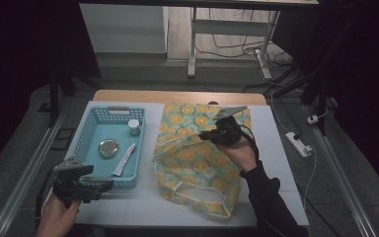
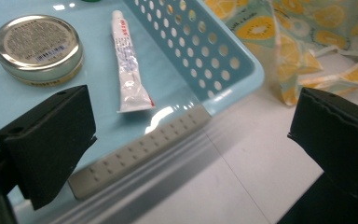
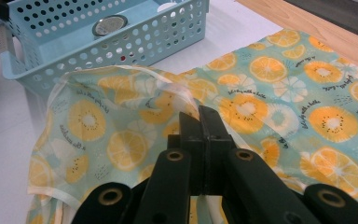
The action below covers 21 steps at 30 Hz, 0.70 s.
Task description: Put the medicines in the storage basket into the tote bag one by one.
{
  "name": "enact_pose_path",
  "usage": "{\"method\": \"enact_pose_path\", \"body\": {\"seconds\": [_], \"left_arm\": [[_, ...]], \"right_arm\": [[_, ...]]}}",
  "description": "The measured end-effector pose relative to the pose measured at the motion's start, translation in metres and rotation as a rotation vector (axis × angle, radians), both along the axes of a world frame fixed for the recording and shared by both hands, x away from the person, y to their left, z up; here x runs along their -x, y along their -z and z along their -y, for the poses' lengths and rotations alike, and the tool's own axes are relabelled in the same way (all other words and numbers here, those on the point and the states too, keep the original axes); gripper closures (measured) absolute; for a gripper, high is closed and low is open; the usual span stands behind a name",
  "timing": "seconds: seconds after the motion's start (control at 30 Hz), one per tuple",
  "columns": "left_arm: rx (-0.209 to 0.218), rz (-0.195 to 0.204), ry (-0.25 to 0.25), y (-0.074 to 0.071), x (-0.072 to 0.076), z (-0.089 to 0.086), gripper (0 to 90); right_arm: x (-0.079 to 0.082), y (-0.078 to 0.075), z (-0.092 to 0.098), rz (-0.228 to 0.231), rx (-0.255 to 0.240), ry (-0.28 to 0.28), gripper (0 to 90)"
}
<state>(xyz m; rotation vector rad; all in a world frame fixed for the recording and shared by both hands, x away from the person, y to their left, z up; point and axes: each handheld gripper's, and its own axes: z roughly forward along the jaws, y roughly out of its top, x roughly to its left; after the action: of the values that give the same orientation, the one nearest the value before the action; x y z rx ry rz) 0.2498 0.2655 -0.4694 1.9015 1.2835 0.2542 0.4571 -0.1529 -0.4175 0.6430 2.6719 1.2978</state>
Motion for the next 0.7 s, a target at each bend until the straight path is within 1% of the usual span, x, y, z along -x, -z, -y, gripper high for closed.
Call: {"method": "enact_pose_path", "body": {"seconds": [0.13, 0.23, 0.3, 0.43, 0.63, 0.7], "left_arm": [[-0.006, 0.004, 0.004, -0.001, -0.008, 0.001, 0.0], [-0.016, -0.007, 0.006, -0.002, -0.014, 0.002, 0.0], [-0.018, -0.006, 0.003, -0.003, -0.019, 0.002, 0.2], [-0.012, -0.001, -0.003, -0.005, -0.031, 0.0, 0.3], [-0.042, -0.002, -0.013, -0.005, -0.051, -0.001, 0.5], [-0.047, -0.005, -0.021, -0.006, -0.057, -0.002, 0.5]], "right_arm": [[0.0, 0.0, 0.0, 0.0, 0.0, 0.001, 90.0], [0.0, 0.0, 0.0, 0.0, 0.0, 0.001, 90.0], [0.0, -0.001, 0.0, 0.002, -0.002, 0.001, 90.0], [0.0, -0.002, 0.0, 0.006, -0.007, 0.001, 90.0], [0.0, -0.003, 0.001, 0.008, -0.01, 0.004, 90.0], [0.0, -0.003, 0.001, 0.01, -0.011, 0.004, 90.0]]}}
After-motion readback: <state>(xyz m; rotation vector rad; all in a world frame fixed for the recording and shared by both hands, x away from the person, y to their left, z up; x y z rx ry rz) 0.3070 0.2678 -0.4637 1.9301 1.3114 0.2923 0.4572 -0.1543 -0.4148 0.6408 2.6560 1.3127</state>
